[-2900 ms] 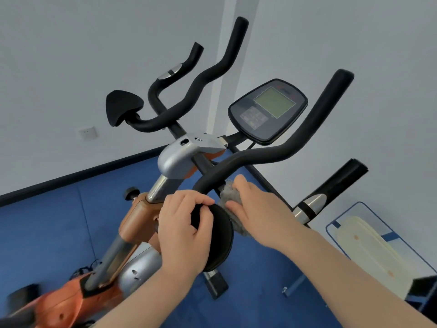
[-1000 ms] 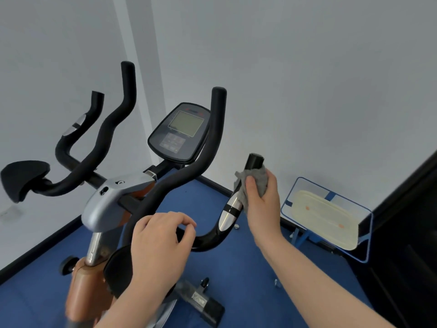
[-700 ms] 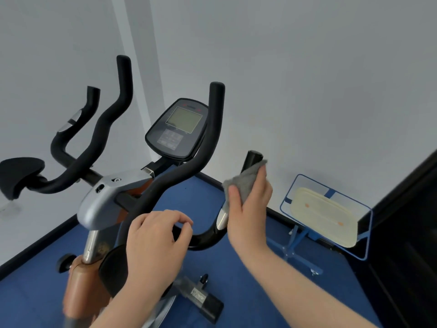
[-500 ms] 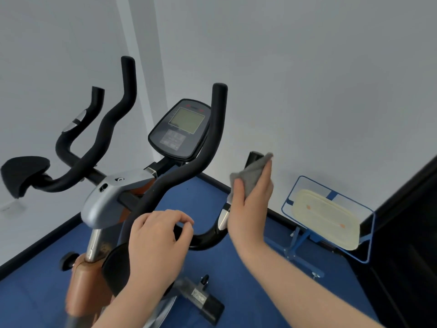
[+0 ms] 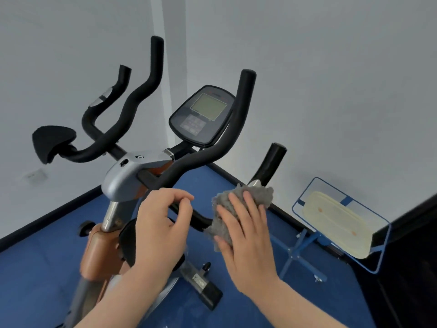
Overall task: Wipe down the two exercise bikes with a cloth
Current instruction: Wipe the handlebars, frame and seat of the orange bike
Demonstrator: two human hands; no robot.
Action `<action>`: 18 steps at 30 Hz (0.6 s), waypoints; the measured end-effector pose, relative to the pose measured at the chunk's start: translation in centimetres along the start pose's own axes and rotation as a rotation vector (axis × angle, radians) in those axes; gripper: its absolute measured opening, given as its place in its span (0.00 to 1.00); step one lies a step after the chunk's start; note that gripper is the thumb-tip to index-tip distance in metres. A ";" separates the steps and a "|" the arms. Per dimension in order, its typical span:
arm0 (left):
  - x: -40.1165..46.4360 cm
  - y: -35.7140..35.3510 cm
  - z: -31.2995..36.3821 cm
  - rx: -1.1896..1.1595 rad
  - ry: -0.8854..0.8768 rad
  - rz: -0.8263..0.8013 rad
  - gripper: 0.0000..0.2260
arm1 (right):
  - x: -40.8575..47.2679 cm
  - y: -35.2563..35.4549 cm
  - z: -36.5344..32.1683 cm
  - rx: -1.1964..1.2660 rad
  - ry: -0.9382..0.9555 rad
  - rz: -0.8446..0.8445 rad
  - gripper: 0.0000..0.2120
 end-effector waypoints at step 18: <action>-2.7 3.1 -4.5 0.100 0.087 0.189 0.08 | 7.1 -1.9 -3.6 -0.280 0.138 -0.652 0.16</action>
Point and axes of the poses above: each hand's wrist, its own x-axis towards the middle knuckle, its own y-axis out of the back of the hand, z = x × y, the point moved 4 cm from there along x, towards the middle knuckle, and after that the axes turned 3 degrees about z, right-handed, at the moved point
